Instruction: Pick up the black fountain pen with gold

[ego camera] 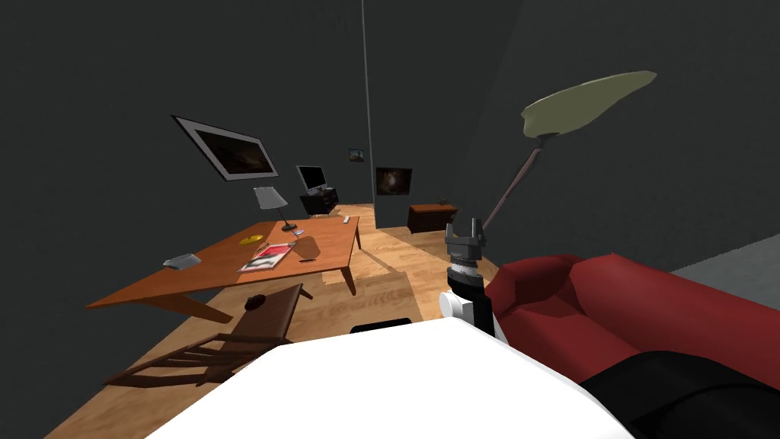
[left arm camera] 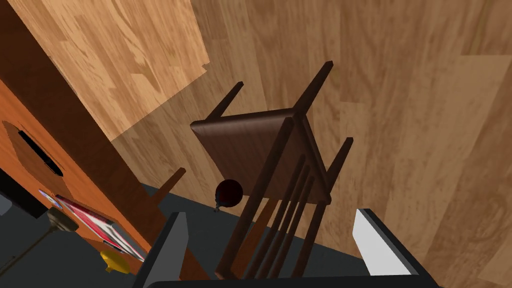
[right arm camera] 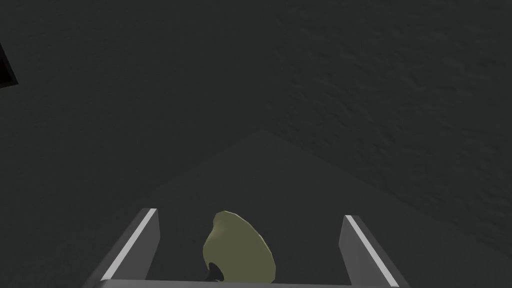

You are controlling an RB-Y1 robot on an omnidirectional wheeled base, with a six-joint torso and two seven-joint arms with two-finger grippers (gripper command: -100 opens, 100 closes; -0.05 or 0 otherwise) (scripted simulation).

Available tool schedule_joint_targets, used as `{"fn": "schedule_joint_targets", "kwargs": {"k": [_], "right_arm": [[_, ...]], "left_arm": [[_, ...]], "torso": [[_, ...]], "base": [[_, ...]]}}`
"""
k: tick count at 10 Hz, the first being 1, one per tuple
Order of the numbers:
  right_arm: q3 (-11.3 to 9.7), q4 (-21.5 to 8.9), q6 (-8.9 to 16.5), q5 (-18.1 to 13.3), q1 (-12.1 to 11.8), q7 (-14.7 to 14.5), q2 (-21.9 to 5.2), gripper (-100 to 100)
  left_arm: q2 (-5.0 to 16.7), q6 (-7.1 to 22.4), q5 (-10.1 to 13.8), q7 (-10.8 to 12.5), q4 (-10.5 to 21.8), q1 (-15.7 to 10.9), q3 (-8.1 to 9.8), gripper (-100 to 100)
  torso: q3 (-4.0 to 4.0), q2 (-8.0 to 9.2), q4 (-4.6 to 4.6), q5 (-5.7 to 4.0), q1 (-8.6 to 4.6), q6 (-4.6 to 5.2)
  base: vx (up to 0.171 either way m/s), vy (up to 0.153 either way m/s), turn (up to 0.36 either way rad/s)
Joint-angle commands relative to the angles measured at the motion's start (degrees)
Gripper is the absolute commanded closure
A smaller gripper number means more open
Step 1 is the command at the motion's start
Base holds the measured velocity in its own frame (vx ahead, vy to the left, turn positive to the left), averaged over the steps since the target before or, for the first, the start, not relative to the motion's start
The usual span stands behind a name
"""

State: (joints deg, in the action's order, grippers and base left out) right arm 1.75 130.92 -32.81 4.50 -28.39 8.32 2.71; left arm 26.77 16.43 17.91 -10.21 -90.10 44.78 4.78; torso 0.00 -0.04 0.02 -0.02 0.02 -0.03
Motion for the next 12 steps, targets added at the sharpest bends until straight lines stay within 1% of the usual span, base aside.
{"fn": "schedule_joint_targets", "kwargs": {"k": [1,2,3,4,5,6,7,8,9,10,11,12], "right_arm": [[0.0,0.0,0.0,0.0,0.0,0.0,0.0,0],[0.0,0.0,0.0,0.0,0.0,0.0,0.0,0],[0.0,0.0,0.0,0.0,0.0,0.0,0.0,0],[0.0,0.0,0.0,0.0,0.0,0.0,0.0,0],[0.0,0.0,0.0,0.0,0.0,0.0,0.0,0],[0.0,0.0,0.0,0.0,0.0,0.0,0.0,0],[0.0,0.0,0.0,0.0,0.0,0.0,0.0,0],[0.0,0.0,0.0,0.0,0.0,0.0,0.0,0],[0.0,0.0,0.0,0.0,0.0,0.0,0.0,0],[0.0,0.0,0.0,0.0,0.0,0.0,0.0,0],[0.0,0.0,0.0,0.0,0.0,0.0,0.0,0],[0.0,0.0,0.0,0.0,0.0,0.0,0.0,0]], "left_arm": [[1.5,2.9,1.9,-0.6,2.9,-0.3,0.43,-100],[1.5,3.5,1.9,-0.6,3.1,-0.3,0.43,-100],[1.5,3.5,1.9,-0.6,3.9,-0.3,0.43,-100],[1.5,3.5,1.9,-0.6,3.9,-0.3,0.43,-100],[2.8,6.0,3.6,-1.0,6.1,-0.3,0.82,-100],[2.8,6.0,3.6,-1.0,6.9,-0.3,0.82,-100],[4.1,7.6,5.5,-1.5,9.8,-0.4,1.2,-100],[4.1,8.5,5.5,-1.5,9.8,-0.4,1.2,-100],[5.4,10.0,7.3,-2.0,12.4,-0.6,1.58,-100],[5.4,10.7,7.3,-2.0,12.7,-0.6,1.58,-100],[6.6,12.6,9.2,-2.4,14.7,-0.9,1.98,-100],[6.6,12.9,9.2,-2.4,15.5,-0.9,1.98,-100]], "torso": [[0.0,0.0,0.0,0.0,0.0,0.0],[-0.02,-0.03,0.0,0.0,0.0,0.04],[-0.03,-0.05,-0.01,0.01,0.01,-0.01],[-0.01,-0.02,0.0,0.02,0.07,-0.01],[0.02,0.03,0.01,0.03,0.11,0.0],[-0.02,-0.04,0.0,0.02,0.08,0.03],[-0.04,-0.07,-0.01,0.02,0.06,0.0],[-0.06,-0.11,-0.02,0.01,0.03,0.02],[-0.08,-0.15,-0.03,0.02,0.05,-0.01],[-0.13,-0.23,-0.04,0.01,0.03,0.02],[-0.12,-0.2,-0.04,0.01,0.06,0.0],[-0.13,-0.24,-0.04,0.03,0.11,0.03]], "base": [[0.029,-0.039,-0.174],[0.036,-0.03,-0.073],[0.021,-0.011,0.024],[0.005,0.0,0.011],[0.036,-0.023,-0.181],[0.044,-0.02,-0.096],[0.055,-0.032,-0.169],[0.062,-0.02,-0.06],[0.087,-0.027,-0.133],[0.072,-0.017,-0.069],[0.079,-0.004,-0.142],[0.082,0.001,-0.089]]}}
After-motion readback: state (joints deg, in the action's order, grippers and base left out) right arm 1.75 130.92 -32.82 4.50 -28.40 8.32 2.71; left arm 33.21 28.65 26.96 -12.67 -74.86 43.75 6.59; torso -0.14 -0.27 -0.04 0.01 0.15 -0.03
